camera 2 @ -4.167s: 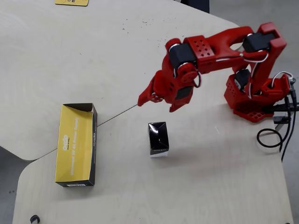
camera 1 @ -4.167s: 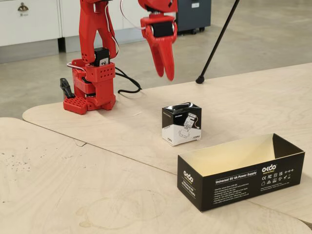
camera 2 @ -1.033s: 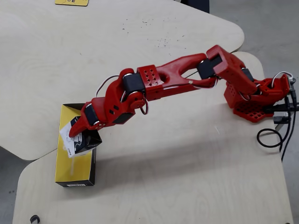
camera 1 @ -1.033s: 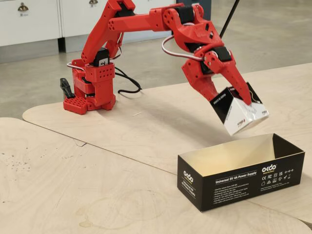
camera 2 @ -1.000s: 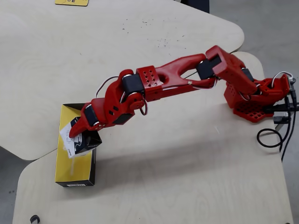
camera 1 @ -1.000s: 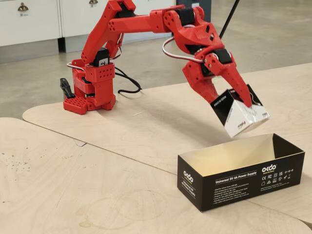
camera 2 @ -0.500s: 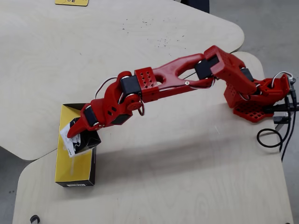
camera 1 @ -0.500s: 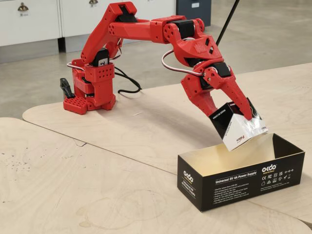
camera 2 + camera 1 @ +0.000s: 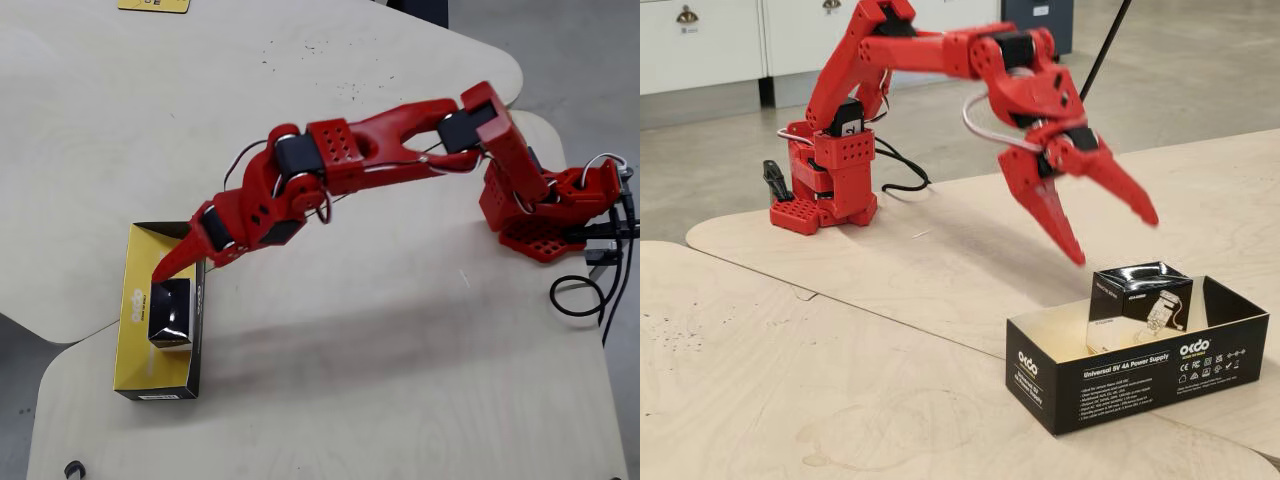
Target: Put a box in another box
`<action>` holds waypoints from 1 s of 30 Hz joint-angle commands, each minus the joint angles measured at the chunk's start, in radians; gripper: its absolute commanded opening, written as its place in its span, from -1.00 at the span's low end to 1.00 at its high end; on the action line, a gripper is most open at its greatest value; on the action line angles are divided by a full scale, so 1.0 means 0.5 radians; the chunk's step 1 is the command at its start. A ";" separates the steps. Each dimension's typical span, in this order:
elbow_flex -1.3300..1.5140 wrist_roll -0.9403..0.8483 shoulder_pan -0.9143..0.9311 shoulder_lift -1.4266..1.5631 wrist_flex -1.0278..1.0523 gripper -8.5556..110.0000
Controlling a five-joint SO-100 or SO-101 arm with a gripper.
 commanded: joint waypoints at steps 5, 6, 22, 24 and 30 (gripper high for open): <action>1.104 -0.549 -0.031 1.485 0.497 -0.23; 1.371 -0.632 -0.012 1.632 0.417 -0.28; 3.967 -1.752 0.270 3.405 -0.430 -0.87; 4.139 -1.825 0.301 3.629 -0.408 -0.87; 4.479 -2.037 0.310 4.283 -0.169 -0.87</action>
